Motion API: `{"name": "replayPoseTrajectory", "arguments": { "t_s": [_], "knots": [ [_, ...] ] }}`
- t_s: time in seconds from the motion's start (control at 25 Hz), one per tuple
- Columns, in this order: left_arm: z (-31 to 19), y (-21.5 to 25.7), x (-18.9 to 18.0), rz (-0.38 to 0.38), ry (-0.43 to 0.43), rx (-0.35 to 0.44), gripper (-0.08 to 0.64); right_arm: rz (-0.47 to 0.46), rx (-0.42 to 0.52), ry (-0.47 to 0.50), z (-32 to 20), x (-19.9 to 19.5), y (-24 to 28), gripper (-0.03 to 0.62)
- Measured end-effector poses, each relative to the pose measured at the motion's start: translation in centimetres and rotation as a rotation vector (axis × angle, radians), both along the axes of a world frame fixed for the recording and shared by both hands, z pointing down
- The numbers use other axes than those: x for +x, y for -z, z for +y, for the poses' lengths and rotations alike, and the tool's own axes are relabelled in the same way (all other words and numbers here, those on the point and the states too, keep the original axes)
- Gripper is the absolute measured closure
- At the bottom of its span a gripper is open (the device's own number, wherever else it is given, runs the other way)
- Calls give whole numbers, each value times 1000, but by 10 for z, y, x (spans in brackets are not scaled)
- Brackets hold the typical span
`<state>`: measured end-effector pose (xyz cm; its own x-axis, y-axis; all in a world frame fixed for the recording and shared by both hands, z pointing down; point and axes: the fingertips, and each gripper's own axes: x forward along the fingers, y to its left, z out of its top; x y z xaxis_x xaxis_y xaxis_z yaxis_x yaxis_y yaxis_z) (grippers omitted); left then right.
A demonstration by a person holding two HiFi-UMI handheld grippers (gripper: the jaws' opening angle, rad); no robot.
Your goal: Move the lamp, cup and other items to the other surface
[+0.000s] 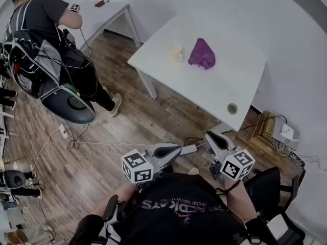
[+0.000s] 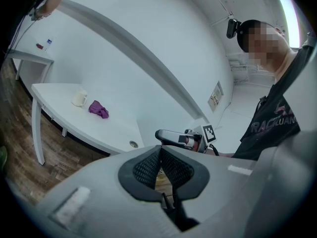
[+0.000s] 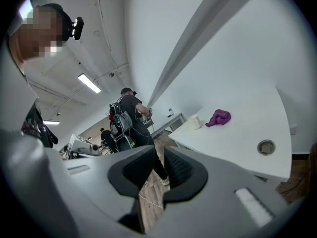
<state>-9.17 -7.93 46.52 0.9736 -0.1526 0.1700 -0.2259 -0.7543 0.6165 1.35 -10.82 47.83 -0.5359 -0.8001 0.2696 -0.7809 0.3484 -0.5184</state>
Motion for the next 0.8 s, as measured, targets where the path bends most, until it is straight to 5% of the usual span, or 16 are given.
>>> {"name": "replayPoseTrajectory", "arguments": {
  "t_s": [0.52,0.8],
  "knots": [
    [-98,-34,-70,37,-34,-84,560,106,-30,-85,-144,-38,-20,500],
    [-118,-43,-75,51,0,-124,560,207,-51,-49,-209,-29,-33,499]
  ]
}}
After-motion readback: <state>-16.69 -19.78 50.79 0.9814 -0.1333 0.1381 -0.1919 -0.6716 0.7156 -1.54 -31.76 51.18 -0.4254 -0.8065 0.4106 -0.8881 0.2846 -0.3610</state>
